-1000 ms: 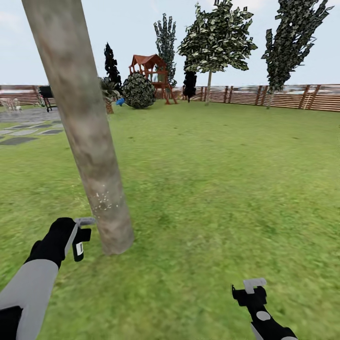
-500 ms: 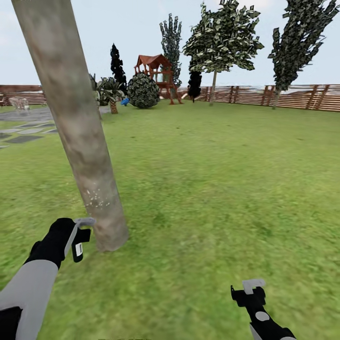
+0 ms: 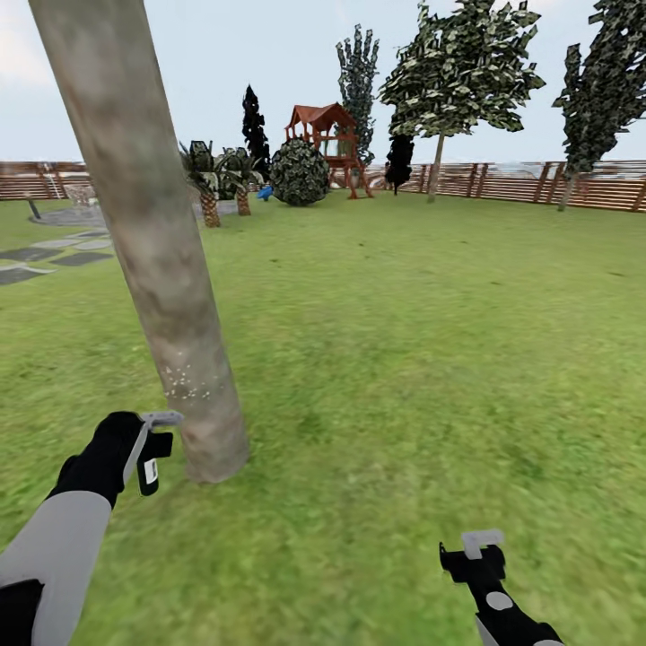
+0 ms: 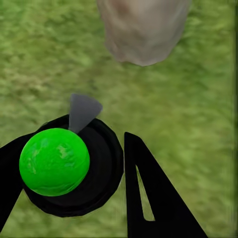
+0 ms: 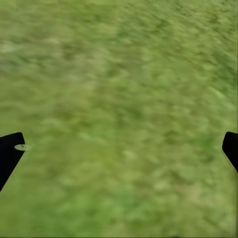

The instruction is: In the garden, pick up the pesticide atomizer on the floor and spray pesticide onto both trees until each tree trunk is fully covered.

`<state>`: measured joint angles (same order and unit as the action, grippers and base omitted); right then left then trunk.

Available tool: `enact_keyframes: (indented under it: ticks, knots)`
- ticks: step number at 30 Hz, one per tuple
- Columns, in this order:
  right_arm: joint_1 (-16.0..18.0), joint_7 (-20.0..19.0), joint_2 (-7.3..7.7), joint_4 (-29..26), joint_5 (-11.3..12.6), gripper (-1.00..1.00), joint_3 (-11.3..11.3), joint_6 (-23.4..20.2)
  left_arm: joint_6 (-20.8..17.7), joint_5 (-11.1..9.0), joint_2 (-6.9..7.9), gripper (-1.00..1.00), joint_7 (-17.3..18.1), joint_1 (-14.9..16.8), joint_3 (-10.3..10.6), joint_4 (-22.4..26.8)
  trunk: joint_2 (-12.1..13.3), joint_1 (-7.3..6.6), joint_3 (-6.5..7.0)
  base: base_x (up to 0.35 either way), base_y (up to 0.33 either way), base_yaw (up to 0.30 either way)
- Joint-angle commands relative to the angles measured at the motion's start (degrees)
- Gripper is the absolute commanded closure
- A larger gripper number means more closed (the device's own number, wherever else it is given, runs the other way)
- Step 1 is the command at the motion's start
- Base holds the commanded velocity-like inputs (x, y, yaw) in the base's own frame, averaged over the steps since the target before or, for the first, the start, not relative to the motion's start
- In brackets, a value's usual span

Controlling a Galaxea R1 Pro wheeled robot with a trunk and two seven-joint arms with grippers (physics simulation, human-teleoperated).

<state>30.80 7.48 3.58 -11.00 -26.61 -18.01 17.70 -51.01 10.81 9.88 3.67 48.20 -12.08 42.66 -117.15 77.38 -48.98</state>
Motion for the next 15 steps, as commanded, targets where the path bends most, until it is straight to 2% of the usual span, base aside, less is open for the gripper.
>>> enact_keyframes:
  ticks: [1,5,15]
  knots:
    - [0.1,0.2,0.06,0.1,-0.6,-1.00,-0.4,0.2,-0.2,0.5,-0.03,1.00,0.4,0.0,-0.1,0.1,0.0,0.02,-0.05,0.280,-0.160,0.004]
    - [0.1,0.2,0.19,0.1,-0.6,-1.00,-0.4,0.2,-0.2,0.6,-0.12,1.00,0.4,0.2,-0.1,0.1,0.0,0.02,-0.05,0.202,-0.207,0.001]
    - [0.1,0.2,0.11,0.1,-0.6,-1.00,-0.4,0.2,-0.4,0.7,-0.12,1.00,0.4,0.4,0.0,0.1,0.0,0.02,-0.05,0.024,-0.270,0.000]
